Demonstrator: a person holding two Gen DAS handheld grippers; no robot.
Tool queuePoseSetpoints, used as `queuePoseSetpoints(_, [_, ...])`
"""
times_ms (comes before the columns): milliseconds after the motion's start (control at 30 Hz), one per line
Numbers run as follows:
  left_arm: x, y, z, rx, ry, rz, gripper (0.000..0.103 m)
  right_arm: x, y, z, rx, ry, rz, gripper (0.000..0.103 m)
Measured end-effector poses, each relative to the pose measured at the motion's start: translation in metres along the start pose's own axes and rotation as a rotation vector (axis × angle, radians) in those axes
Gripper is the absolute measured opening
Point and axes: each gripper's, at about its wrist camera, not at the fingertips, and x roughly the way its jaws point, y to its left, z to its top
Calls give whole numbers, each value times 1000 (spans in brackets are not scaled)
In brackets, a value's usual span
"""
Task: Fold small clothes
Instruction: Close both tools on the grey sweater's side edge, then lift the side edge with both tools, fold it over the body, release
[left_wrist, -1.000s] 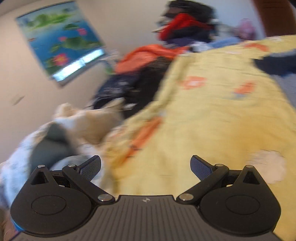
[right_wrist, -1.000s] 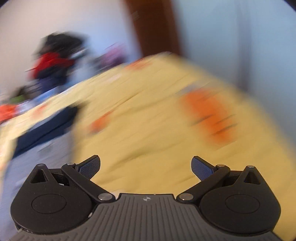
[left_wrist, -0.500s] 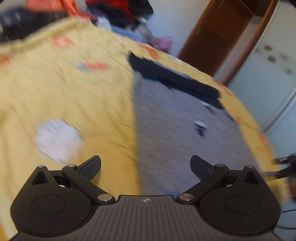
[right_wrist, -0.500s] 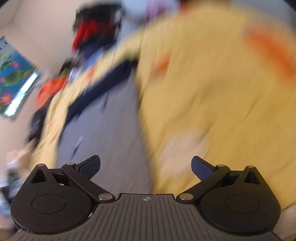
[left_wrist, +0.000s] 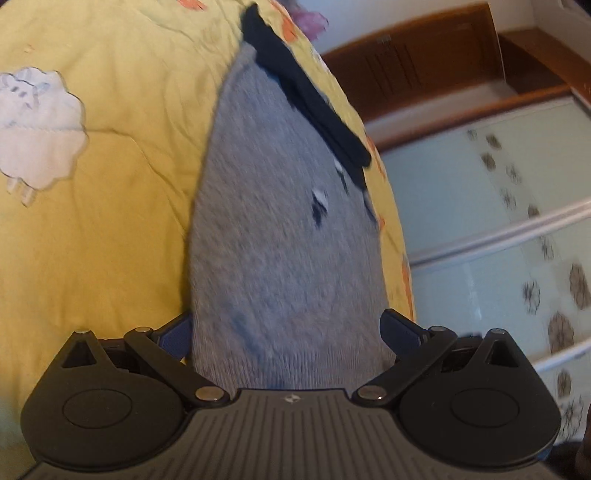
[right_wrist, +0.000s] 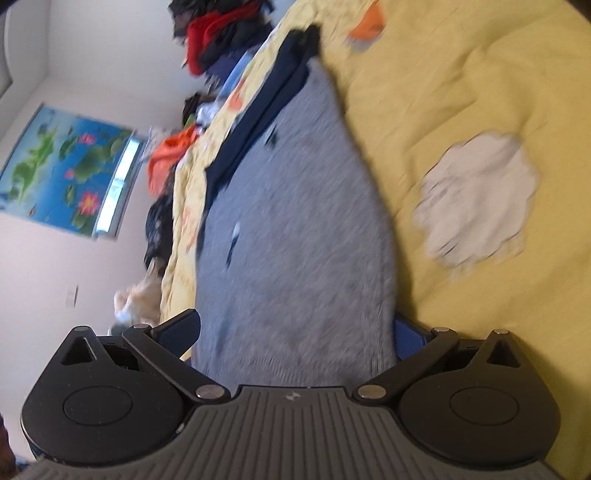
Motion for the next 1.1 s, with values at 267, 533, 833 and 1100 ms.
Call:
queuePoseSetpoints(267, [10,-5,-14,-30,80,-35,103,13,14,-12,-22,121,52,102])
queuePoseSetpoints(533, [20,-16,-34,79,98,126,9,11,8,-19,-20,110,23,62])
queuePoseSetpoints(833, [13,-35,-35,183,70,134,7,12,7,-24,-68,104,-10,14])
queuePoseSetpoints(1100, [-6,-69,17,273,-119,-43,7,1,36,16,-117,0,174,14])
